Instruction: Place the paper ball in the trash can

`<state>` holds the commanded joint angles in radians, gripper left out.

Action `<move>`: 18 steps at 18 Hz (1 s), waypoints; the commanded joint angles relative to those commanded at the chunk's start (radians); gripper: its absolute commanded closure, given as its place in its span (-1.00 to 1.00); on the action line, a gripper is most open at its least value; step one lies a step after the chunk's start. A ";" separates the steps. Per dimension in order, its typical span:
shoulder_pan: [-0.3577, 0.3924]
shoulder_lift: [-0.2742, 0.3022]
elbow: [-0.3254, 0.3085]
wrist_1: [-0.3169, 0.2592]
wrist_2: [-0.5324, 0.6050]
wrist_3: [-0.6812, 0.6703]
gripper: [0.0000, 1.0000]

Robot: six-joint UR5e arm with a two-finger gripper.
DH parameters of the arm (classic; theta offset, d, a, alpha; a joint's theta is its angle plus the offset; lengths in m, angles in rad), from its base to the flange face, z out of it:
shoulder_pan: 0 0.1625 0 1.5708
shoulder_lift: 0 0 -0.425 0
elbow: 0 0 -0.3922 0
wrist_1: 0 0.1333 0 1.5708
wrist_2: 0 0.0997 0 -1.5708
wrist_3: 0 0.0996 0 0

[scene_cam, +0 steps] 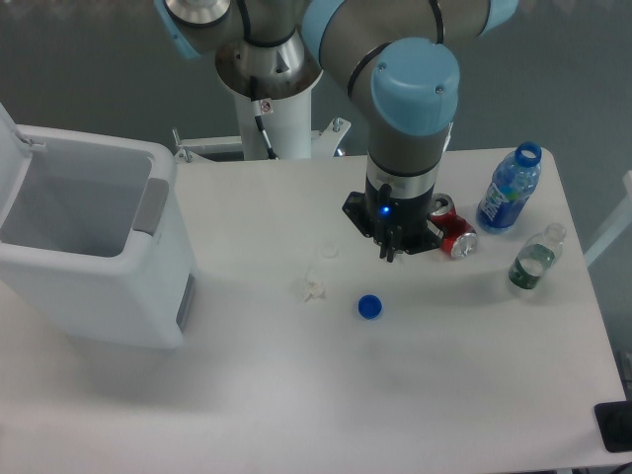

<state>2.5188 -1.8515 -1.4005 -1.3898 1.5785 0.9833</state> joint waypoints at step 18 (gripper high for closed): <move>-0.120 0.224 -0.023 -0.066 -0.135 -0.112 1.00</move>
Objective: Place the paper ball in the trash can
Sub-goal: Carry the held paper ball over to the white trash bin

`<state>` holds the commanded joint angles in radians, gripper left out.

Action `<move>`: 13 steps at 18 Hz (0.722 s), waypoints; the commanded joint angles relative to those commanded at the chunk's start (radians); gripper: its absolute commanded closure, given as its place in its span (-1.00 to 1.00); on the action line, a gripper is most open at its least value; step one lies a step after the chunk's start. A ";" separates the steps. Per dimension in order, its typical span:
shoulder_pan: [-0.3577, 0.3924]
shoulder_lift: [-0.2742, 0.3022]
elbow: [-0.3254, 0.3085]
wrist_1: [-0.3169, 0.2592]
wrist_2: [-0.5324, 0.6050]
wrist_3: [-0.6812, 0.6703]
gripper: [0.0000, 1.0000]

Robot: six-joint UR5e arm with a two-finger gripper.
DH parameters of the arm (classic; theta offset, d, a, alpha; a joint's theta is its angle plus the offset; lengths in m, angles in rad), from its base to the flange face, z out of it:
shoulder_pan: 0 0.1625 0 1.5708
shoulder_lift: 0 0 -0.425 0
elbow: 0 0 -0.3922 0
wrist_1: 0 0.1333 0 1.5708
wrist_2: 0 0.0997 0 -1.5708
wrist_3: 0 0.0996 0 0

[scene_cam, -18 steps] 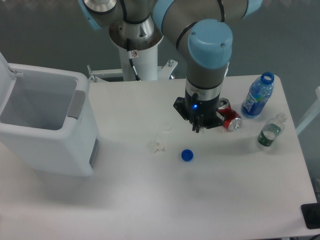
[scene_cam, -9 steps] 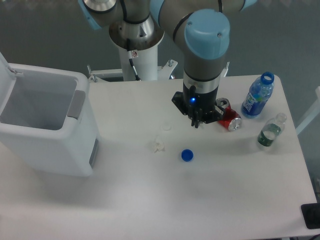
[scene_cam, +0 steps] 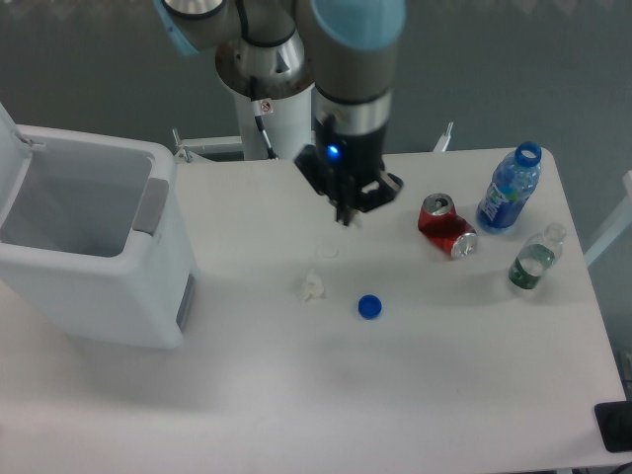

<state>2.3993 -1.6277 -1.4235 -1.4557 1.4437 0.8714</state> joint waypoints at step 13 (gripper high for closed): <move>-0.175 0.035 0.002 0.055 -0.201 -0.227 1.00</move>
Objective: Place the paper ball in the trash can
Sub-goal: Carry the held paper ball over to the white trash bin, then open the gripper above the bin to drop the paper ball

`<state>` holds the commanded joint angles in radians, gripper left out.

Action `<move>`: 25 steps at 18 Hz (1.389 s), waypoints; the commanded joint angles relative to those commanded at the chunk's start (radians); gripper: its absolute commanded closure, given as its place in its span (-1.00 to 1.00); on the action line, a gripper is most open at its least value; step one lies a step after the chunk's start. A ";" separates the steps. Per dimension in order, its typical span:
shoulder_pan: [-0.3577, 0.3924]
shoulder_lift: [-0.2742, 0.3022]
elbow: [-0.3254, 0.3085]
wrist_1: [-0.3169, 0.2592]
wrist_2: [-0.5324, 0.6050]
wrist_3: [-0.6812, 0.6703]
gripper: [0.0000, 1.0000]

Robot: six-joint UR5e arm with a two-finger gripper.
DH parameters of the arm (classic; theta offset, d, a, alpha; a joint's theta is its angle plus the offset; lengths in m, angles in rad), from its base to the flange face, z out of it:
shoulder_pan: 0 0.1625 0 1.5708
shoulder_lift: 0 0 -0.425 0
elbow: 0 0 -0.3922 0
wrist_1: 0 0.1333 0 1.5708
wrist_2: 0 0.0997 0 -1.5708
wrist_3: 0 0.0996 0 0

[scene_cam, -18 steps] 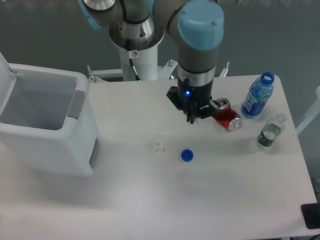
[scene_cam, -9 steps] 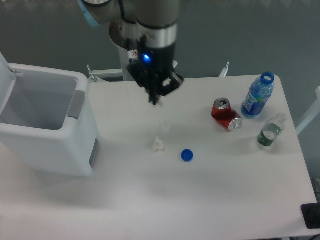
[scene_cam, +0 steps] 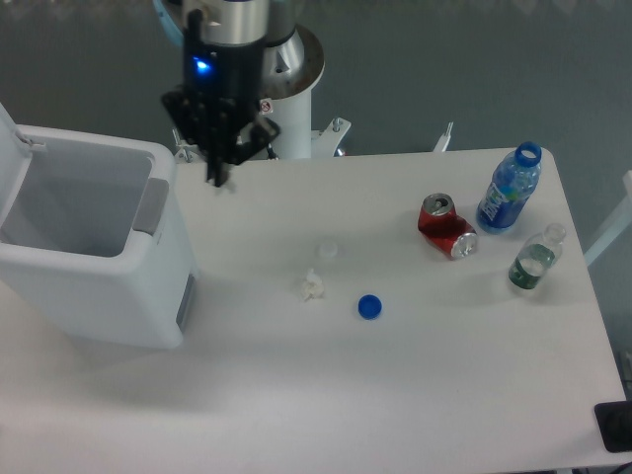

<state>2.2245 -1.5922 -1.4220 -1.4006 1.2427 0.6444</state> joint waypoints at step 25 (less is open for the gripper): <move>-0.171 -0.071 -0.003 0.022 -0.012 -0.042 -1.00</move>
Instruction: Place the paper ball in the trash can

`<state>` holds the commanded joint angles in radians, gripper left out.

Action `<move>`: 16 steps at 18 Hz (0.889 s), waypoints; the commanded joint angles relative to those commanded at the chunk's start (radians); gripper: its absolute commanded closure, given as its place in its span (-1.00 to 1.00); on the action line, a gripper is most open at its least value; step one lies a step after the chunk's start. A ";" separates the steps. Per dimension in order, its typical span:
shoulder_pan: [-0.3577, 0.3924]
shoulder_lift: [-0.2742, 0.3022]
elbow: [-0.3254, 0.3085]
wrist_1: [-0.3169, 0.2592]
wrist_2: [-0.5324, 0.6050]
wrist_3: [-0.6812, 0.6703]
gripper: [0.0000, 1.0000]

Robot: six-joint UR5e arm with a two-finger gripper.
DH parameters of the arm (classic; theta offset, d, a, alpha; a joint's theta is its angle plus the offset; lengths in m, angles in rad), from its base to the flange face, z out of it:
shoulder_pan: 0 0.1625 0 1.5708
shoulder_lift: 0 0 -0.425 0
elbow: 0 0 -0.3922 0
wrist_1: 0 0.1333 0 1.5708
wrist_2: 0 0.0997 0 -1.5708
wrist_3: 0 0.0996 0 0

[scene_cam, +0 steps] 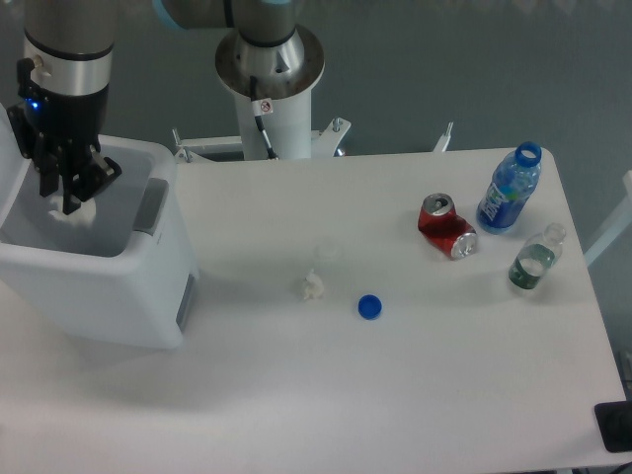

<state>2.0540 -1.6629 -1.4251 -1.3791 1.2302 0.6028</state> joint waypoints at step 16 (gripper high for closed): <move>0.402 0.026 -0.035 0.038 0.006 0.193 -1.00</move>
<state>2.4556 -1.6367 -1.4603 -1.3407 1.2364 0.7959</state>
